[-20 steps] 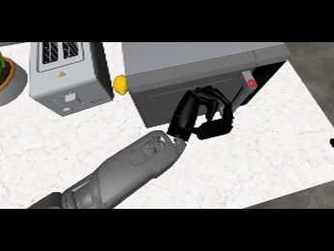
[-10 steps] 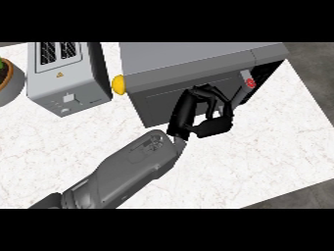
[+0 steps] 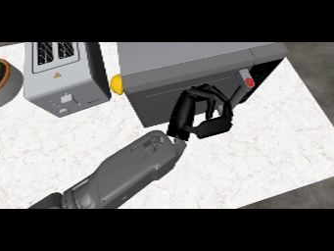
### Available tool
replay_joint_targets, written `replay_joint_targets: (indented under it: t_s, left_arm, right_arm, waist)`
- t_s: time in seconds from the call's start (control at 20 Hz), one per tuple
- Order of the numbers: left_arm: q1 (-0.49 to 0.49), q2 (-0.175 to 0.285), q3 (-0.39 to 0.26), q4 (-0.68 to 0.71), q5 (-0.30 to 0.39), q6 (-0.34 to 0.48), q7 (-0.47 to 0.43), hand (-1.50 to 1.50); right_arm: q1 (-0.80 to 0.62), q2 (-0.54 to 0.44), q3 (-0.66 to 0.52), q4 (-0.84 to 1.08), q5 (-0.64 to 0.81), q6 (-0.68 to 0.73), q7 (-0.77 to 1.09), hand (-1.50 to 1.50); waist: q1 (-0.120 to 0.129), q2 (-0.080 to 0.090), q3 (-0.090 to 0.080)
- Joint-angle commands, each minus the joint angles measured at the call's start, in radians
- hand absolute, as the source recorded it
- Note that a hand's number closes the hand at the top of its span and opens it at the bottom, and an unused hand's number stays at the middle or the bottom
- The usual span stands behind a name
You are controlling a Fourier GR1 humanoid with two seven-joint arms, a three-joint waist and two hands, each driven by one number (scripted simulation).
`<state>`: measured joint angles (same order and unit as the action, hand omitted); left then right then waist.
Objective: Pick up the milk, place it into the microwave and close the microwave
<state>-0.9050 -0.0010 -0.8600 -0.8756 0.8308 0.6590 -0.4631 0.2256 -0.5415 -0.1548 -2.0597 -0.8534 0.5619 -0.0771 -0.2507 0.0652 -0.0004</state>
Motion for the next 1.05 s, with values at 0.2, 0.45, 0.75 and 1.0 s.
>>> replay_joint_targets:
  t_s: [0.2,0.45,0.75,1.0]
  left_arm:
    - [-0.048,0.001,0.083,0.127,0.052,0.027,-0.046,1.5]
    - [-0.05,0.001,0.079,0.144,0.066,0.033,-0.072,1.5]
    - [-0.056,0.001,0.072,0.14,0.093,0.042,-0.099,1.5]
    - [-0.059,0.001,0.065,0.147,0.109,0.035,-0.12,1.5]
  right_arm:
    - [-0.004,-0.028,0.009,-0.025,-0.041,0.028,0.018,-1.5]
    - [-0.001,-0.037,-0.001,-0.032,-0.061,0.031,0.02,-1.5]
    - [-0.004,-0.044,-0.001,-0.045,-0.07,0.027,0.028,-1.5]
    - [-0.003,-0.058,0.005,-0.048,-0.082,0.036,0.04,-1.5]
  waist:
    - [-0.014,0.022,-0.002]
    - [-0.017,0.023,-0.001]
    - [-0.025,0.025,-0.001]
    - [-0.021,0.029,-0.001]
